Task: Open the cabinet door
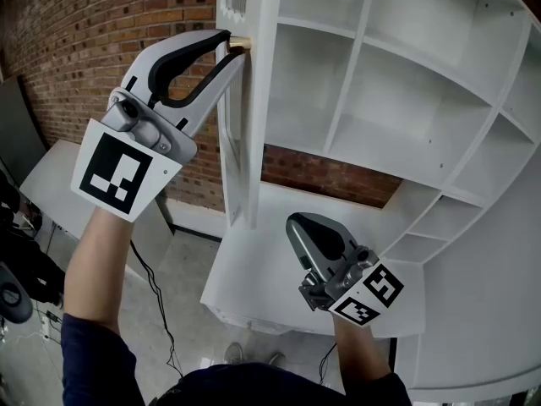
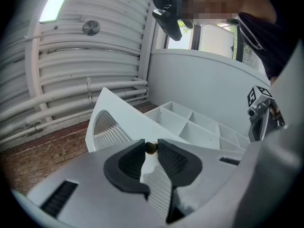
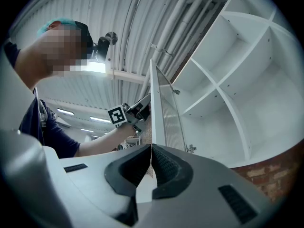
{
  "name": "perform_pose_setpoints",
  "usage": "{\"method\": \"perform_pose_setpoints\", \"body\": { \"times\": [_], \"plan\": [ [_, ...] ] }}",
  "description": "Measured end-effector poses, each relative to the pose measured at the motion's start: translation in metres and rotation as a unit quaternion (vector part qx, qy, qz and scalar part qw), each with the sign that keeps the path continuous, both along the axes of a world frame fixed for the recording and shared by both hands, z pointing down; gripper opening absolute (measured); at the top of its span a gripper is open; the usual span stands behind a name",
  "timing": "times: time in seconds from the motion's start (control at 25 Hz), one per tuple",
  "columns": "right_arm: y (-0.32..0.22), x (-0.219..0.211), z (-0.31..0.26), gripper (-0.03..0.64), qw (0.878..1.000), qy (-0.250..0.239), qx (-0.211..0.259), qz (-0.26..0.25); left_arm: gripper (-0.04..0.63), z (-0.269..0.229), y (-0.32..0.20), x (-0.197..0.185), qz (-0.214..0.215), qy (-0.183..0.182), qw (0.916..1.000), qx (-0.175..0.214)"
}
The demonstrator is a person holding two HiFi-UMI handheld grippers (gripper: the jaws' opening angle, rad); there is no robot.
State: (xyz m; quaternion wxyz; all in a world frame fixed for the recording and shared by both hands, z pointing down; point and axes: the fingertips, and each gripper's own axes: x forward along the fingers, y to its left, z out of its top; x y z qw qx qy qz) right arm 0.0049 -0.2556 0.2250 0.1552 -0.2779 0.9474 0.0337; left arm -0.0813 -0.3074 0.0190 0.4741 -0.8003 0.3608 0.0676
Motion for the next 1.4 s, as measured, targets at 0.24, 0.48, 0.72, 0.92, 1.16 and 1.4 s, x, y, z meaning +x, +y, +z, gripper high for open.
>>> {"method": "perform_pose_setpoints", "body": {
  "times": [0.24, 0.48, 0.72, 0.92, 1.16, 1.4],
  "plan": [
    [0.001, -0.005, -0.001, 0.026, 1.0, 0.001, 0.001, -0.001, 0.084, 0.0, 0.0, -0.006, -0.003, -0.002, 0.9999, 0.01],
    [0.0, -0.006, -0.001, 0.026, 1.0, 0.002, 0.002, -0.001, 0.086, 0.001, -0.001, -0.007, -0.008, -0.004, 0.9998, 0.017],
    [-0.003, -0.003, 0.0, 0.026, 1.0, -0.001, 0.001, -0.002, 0.086, 0.003, -0.005, -0.004, -0.014, -0.008, 0.9997, 0.019],
    [0.003, -0.015, -0.001, 0.026, 1.0, -0.001, 0.0, 0.0, 0.086, 0.0, 0.0, -0.018, -0.014, -0.004, 0.9997, 0.018],
    [0.01, -0.028, -0.002, 0.026, 1.0, 0.0, -0.002, 0.0, 0.09, -0.002, 0.007, -0.032, -0.012, 0.0, 0.9997, 0.019],
    [0.009, -0.029, -0.002, 0.026, 1.0, 0.001, -0.003, -0.003, 0.091, 0.0, 0.007, -0.032, -0.014, 0.008, 0.9997, 0.018]
  ]
}}
